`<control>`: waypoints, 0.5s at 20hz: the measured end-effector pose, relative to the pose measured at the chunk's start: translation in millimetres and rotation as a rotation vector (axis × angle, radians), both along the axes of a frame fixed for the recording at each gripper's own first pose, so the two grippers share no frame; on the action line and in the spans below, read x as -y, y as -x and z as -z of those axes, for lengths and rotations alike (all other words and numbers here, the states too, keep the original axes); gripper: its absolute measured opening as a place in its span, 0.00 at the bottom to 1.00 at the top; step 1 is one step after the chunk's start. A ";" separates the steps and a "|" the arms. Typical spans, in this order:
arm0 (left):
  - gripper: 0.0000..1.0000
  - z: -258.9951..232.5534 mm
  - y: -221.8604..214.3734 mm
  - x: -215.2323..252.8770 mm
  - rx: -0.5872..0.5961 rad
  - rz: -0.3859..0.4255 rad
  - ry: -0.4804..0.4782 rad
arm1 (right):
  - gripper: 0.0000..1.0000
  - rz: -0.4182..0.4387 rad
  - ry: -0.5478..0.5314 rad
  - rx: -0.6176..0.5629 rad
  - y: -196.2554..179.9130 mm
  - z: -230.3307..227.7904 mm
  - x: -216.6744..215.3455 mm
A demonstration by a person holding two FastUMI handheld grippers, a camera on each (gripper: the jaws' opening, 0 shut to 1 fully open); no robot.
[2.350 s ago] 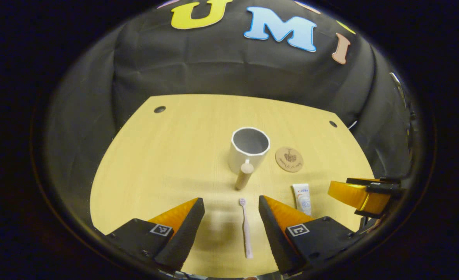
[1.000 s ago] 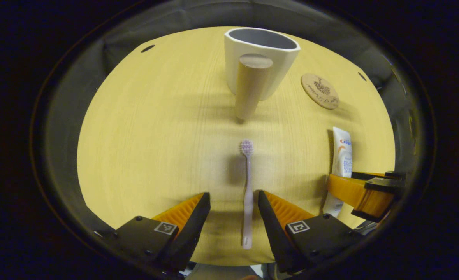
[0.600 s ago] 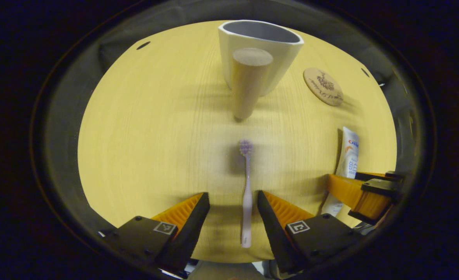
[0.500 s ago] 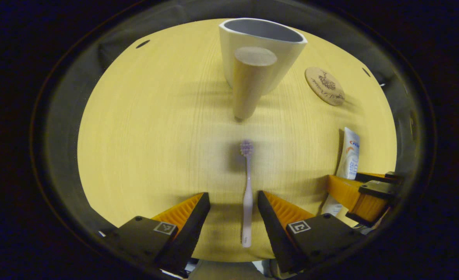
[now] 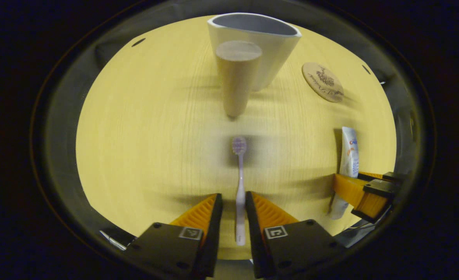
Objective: Put the toothbrush and toothpaste on the desktop into the cup, then pick up the cup and place it on the coaster on the desktop.
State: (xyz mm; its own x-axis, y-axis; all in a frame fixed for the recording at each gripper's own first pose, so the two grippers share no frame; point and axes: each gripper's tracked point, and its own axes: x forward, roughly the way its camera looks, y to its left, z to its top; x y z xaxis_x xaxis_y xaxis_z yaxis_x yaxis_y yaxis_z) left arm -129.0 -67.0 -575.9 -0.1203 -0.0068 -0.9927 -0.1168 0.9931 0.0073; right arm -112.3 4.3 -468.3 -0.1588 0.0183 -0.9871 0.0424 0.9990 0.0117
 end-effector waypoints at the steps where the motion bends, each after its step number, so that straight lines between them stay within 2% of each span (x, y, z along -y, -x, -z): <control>1: 0.32 0.5 0.8 -0.4 0.000 0.006 -0.006 | 0.35 0.013 -0.008 0.004 -0.9 -0.1 1.3; 2: 0.33 1.6 3.9 -1.2 -0.012 -0.003 -0.006 | 0.27 0.016 -0.018 -0.005 0.3 -1.2 3.9; 3: 0.17 0.3 1.7 -0.2 -0.003 -0.006 -0.007 | 0.30 0.022 -0.025 -0.005 -0.3 -1.0 4.8; 5: 0.17 0.0 3.4 -0.2 -0.009 0.001 -0.002 | 0.30 0.028 -0.034 -0.010 0.4 -1.6 7.3; 6: 0.14 -1.1 3.2 -0.1 -0.009 0.005 -0.001 | 0.30 0.026 -0.036 -0.012 1.9 -0.7 8.2; 10: 0.14 -0.4 3.5 -0.5 -0.015 0.017 -0.001 | 0.30 0.028 -0.039 -0.022 6.6 -0.4 9.8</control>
